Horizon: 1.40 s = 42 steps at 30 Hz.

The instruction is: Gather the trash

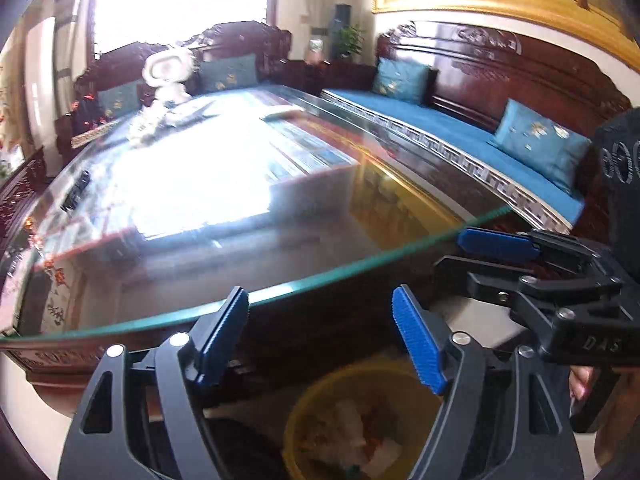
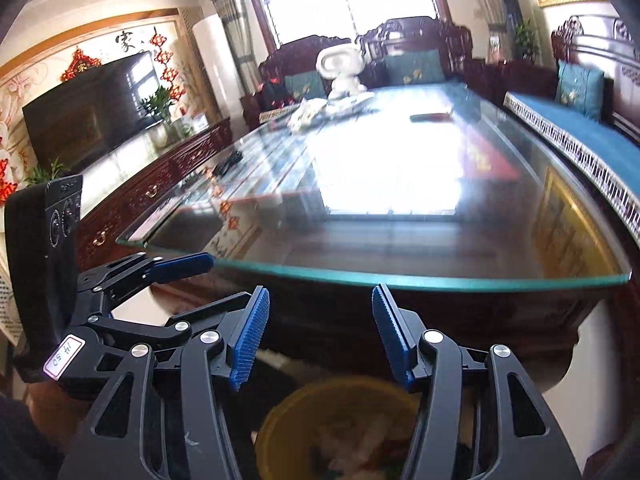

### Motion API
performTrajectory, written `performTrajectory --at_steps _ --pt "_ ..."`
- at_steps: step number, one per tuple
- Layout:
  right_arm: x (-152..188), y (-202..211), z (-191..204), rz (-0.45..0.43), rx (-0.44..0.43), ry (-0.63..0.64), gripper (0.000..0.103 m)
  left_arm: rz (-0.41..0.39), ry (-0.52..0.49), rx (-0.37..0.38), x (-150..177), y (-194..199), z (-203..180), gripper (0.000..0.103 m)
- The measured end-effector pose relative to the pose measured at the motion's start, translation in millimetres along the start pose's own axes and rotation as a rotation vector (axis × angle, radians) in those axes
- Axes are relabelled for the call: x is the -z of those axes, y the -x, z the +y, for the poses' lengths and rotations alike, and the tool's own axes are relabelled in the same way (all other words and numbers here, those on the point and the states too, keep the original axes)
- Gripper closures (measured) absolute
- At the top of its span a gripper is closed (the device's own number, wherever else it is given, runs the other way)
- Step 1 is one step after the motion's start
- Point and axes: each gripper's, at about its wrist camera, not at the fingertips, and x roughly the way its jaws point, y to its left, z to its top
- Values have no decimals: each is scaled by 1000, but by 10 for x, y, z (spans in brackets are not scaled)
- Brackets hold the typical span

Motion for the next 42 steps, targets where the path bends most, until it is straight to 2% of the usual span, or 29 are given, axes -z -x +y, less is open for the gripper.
performTrajectory --at_steps 3,9,17,22,33,42 --pt "-155 -75 -25 -36 51 2 41 -16 45 -57 -174 -80 100 15" --pt "-399 -273 -37 -107 155 -3 20 -63 104 -193 -428 -257 287 5" --pt "-582 -561 -139 -155 290 7 8 -55 154 -278 -601 -489 686 4" --pt "-664 -898 -239 -142 389 12 8 -58 187 -300 -692 -705 829 4" --pt "-791 -1244 -275 -143 432 34 8 -120 249 -355 -876 -880 1018 4" --pt "-829 -1318 -286 -134 418 33 8 -119 291 -362 -895 -895 1138 4"
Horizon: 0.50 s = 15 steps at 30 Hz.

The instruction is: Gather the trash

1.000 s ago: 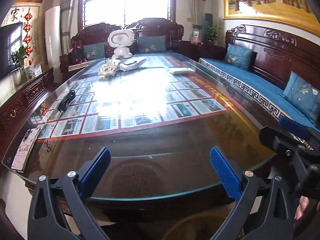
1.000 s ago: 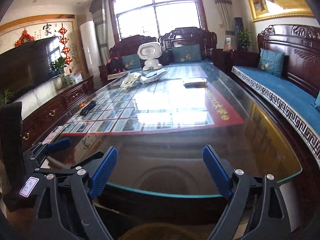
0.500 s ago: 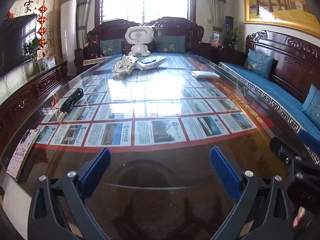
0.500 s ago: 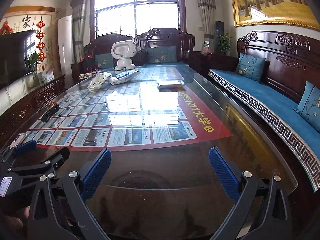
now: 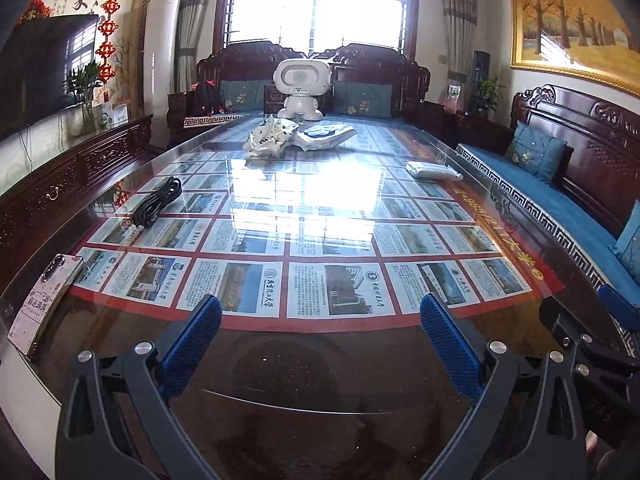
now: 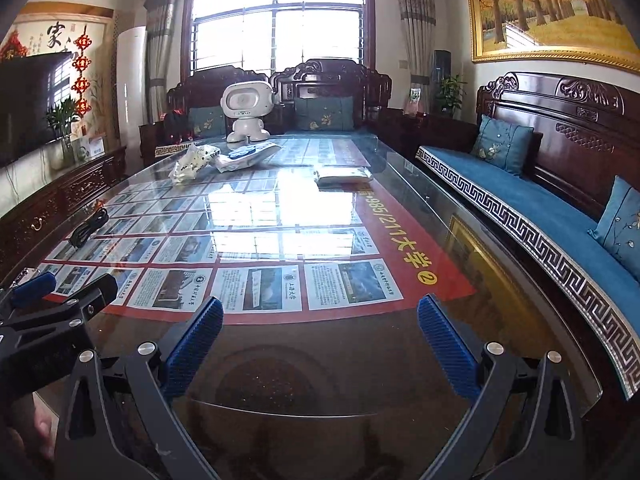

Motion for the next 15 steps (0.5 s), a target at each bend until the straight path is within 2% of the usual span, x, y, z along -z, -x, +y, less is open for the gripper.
performTrajectory --at_steps 11,15 --pt "24 19 20 14 -20 9 8 -12 -101 -116 68 48 -186 4" --pt "10 44 31 13 -25 11 8 -9 -129 -109 54 93 -241 4"
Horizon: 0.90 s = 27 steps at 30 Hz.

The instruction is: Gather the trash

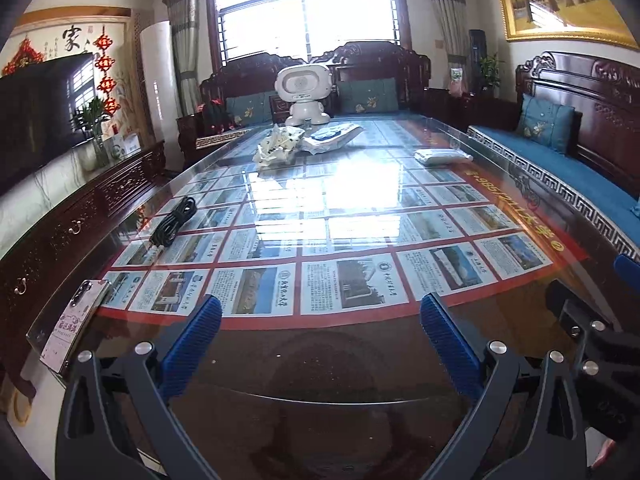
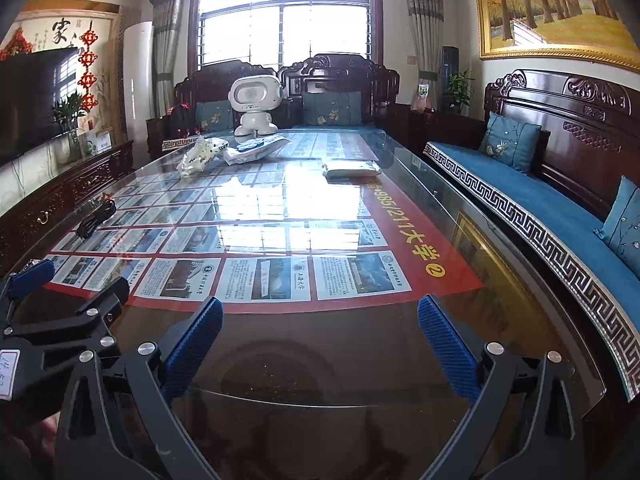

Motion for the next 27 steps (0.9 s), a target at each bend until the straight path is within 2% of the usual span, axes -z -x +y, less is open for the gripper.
performTrajectory --at_steps 10,19,27 --pt "-12 18 3 -6 10 6 8 24 30 61 1 -33 56 4" --pt "-22 27 -7 -8 20 5 8 37 46 70 -4 -46 98 4" --pt "-33 44 -6 -12 22 0 8 12 24 51 -30 0 104 4"
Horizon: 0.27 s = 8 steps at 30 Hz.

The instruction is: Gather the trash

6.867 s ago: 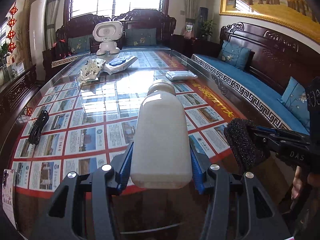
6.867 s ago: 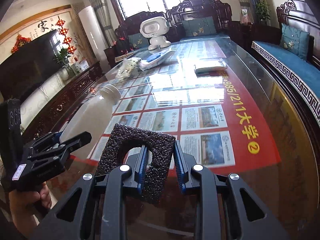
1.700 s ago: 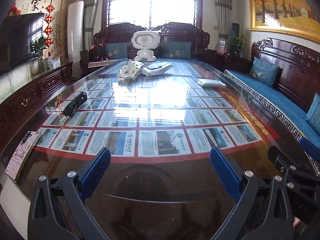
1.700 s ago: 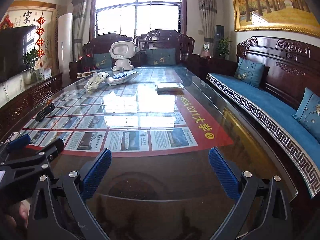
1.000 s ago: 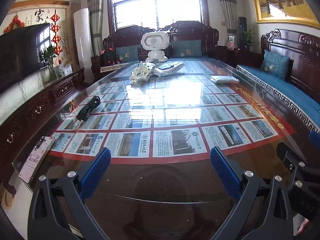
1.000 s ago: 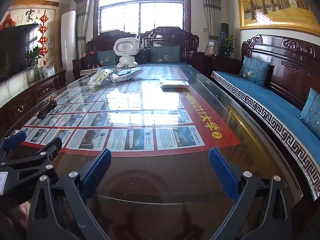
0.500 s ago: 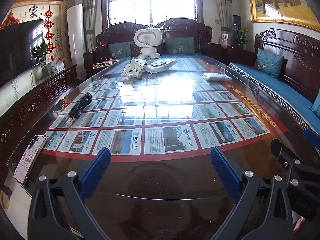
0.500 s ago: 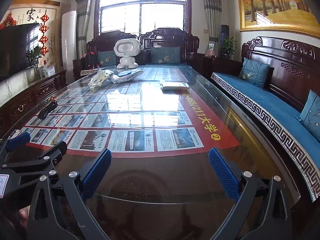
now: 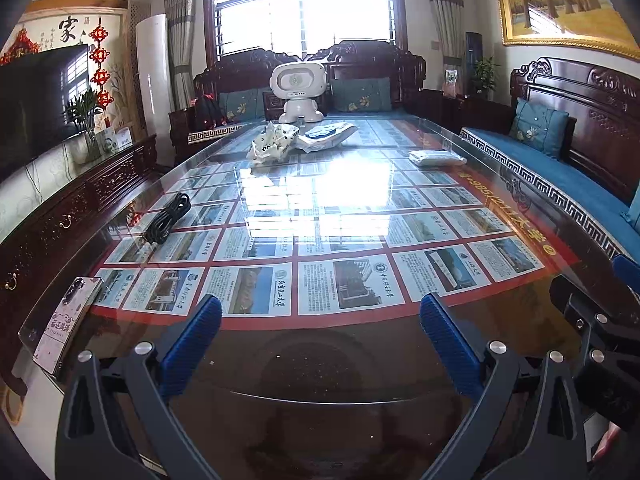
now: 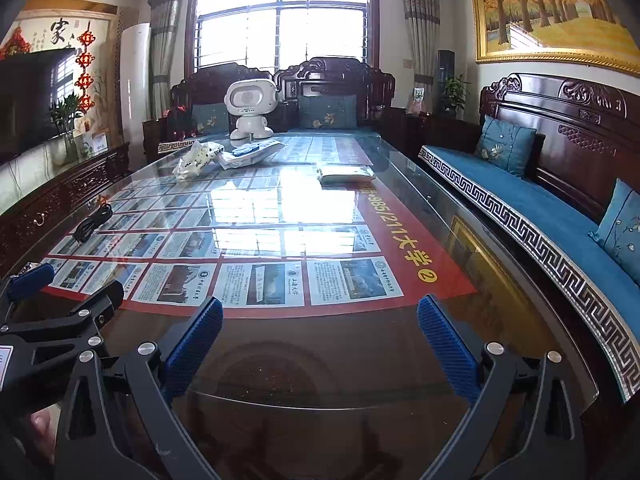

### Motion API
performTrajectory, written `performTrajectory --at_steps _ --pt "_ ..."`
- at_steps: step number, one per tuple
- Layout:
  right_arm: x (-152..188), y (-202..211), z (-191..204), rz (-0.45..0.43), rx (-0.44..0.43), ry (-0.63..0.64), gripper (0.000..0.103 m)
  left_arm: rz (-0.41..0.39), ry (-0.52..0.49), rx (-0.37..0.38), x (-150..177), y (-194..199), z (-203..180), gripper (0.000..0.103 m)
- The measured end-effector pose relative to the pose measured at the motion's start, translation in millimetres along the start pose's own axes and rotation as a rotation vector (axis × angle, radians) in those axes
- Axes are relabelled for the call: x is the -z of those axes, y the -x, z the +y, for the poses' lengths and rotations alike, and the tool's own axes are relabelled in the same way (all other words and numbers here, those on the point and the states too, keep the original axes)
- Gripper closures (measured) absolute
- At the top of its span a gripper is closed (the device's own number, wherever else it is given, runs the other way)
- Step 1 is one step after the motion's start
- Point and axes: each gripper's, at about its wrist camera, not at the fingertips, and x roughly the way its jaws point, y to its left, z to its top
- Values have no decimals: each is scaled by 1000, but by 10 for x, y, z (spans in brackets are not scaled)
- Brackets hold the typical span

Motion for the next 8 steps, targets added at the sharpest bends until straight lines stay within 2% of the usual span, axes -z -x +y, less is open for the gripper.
performTrajectory --at_steps 3,8 --pt "-12 3 -5 -1 -1 -1 8 14 15 25 -14 -18 23 4" --pt "-10 16 -8 -6 3 1 8 20 33 17 -12 -39 69 4"
